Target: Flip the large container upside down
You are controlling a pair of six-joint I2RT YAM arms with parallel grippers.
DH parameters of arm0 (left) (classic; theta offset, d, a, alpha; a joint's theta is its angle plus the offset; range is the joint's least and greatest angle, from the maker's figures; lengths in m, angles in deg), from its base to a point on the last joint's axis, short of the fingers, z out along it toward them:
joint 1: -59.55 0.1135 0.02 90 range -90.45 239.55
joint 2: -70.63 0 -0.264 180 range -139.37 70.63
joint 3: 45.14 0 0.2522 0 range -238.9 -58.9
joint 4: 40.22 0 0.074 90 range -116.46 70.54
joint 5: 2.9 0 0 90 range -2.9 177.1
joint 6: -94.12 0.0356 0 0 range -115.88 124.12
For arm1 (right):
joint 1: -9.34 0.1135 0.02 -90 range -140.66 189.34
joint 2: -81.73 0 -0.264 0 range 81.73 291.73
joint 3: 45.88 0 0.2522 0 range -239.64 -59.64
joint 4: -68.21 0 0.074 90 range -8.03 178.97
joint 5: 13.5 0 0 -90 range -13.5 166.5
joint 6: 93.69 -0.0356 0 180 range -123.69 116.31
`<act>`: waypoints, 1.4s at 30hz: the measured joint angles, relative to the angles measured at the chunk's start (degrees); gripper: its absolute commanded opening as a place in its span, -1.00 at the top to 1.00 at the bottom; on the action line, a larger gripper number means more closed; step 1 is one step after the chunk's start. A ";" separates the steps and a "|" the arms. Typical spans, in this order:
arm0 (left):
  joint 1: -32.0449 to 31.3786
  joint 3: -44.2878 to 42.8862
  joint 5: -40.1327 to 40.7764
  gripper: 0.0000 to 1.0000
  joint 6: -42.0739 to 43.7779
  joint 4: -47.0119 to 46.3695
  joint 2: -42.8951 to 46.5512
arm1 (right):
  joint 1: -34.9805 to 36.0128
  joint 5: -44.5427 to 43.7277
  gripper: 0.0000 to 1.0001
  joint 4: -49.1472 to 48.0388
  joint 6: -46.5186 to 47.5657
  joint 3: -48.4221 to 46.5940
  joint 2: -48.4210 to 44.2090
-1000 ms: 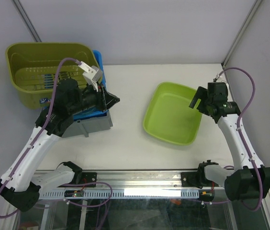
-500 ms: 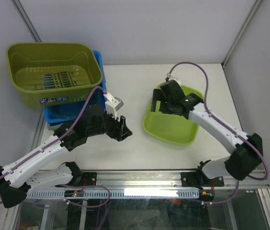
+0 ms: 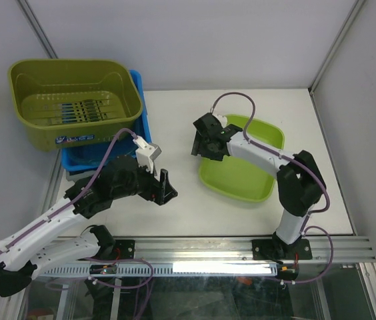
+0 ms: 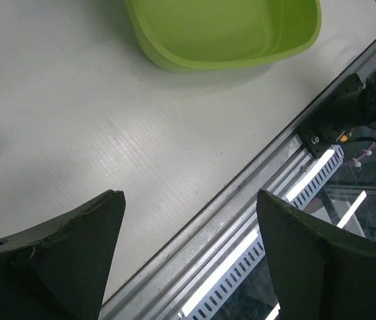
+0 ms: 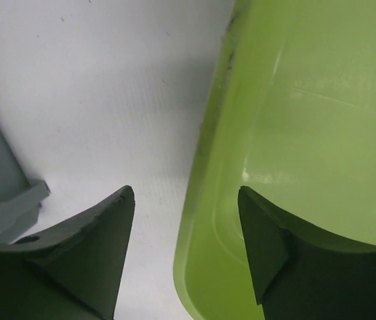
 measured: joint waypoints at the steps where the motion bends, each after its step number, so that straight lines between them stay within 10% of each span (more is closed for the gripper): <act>1: 0.00 0.00 0.00 -0.65 -0.17 -0.02 -0.52 | 0.00 0.02 -0.19 -0.57 -0.22 -0.26 0.72; 7: 0.00 0.00 -0.04 -0.66 -0.70 -0.09 -2.34 | 0.02 0.74 0.16 -3.30 -0.76 -0.31 4.28; 12: -0.02 0.04 -0.07 -0.66 -0.70 -0.68 -2.43 | -0.04 1.51 0.97 -3.98 -0.09 -0.33 4.79; 21: -0.02 0.70 -0.39 -0.66 -0.74 -2.47 -2.40 | -6.80 12.35 1.00 -4.57 5.62 1.31 -4.13; 28: -0.02 0.98 -0.68 -0.66 -0.74 -3.48 -2.67 | -24.30 39.08 1.00 -26.84 -0.26 11.89 -23.69; 42: -0.02 0.98 -2.03 -0.67 -0.72 -5.27 -4.31 | -37.99 67.84 1.00 -98.25 -46.97 34.60 -12.22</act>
